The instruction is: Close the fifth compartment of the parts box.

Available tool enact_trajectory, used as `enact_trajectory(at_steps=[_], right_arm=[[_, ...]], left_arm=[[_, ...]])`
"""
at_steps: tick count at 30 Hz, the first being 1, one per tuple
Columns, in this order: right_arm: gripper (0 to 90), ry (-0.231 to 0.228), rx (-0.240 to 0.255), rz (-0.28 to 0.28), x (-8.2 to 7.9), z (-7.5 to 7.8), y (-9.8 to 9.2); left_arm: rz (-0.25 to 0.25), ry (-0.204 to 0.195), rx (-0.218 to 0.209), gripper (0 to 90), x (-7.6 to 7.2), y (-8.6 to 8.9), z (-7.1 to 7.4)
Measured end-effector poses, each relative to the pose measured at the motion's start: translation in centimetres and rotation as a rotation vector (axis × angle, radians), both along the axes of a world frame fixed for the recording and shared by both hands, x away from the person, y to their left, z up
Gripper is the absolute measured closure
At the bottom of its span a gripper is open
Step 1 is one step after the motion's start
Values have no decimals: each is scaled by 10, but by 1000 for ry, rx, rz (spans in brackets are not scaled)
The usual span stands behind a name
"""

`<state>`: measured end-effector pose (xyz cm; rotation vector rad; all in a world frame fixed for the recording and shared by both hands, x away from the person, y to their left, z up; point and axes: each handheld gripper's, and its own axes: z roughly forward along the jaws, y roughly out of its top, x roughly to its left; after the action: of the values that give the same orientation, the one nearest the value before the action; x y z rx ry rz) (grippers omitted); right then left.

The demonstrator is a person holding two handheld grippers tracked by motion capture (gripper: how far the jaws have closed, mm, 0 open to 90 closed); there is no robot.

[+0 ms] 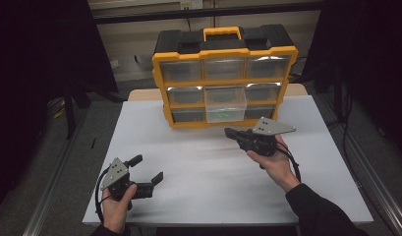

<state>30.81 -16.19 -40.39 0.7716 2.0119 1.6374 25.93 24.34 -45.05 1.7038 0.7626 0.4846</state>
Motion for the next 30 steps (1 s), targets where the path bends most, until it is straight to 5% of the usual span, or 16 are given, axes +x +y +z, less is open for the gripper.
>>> enact_trajectory(at_steps=[30], right_arm=[[900, -23, 18, -47, 40, 0, 7]], left_arm=[[2, -1, -1, 26, 1, 1, 0]])
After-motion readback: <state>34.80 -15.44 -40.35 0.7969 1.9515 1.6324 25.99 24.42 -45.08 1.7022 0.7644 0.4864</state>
